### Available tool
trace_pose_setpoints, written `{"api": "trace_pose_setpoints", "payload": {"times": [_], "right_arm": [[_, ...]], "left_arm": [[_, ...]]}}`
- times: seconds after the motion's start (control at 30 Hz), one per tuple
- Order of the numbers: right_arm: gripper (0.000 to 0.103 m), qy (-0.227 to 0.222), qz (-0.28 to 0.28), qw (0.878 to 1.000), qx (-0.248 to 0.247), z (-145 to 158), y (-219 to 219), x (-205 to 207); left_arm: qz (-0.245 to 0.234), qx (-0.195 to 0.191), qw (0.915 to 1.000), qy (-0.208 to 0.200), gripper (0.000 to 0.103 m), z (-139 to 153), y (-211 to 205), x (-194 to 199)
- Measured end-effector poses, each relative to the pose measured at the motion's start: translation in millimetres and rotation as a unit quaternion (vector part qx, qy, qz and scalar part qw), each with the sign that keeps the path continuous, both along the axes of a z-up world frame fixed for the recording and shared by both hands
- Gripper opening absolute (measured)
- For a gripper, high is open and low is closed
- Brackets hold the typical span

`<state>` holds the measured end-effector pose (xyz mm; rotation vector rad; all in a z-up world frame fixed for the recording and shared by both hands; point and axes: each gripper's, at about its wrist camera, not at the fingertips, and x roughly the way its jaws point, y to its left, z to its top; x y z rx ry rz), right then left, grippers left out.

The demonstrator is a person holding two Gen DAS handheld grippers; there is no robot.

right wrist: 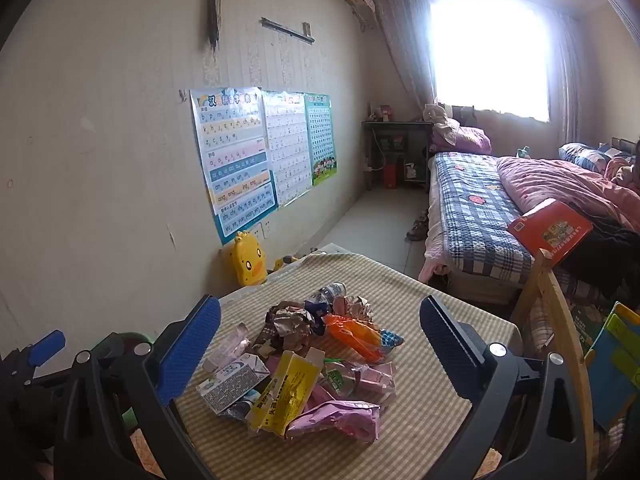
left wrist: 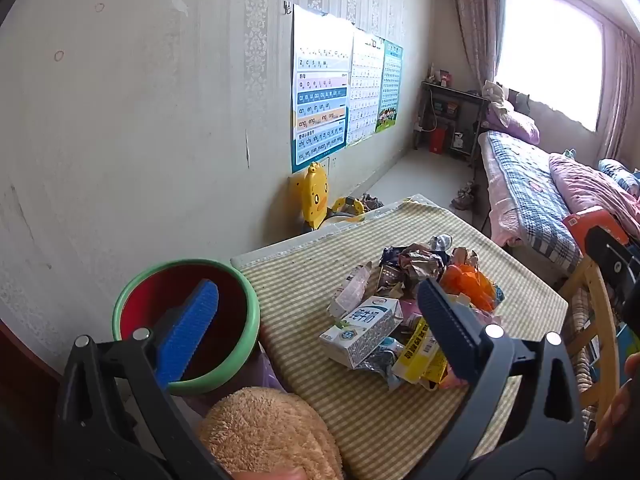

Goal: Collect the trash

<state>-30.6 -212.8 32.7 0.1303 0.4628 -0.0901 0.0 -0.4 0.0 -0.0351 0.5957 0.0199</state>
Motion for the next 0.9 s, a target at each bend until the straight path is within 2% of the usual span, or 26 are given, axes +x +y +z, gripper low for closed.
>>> {"api": "trace_pose_setpoints", "payload": {"times": [0.9], "right_arm": [[0.096,0.002,0.002,1.0,0.003,-6.0,7.7,0.6]], "left_arm": [[0.001,0.003,1.0,0.002,0.098,-3.5,3.4,0.3]]}}
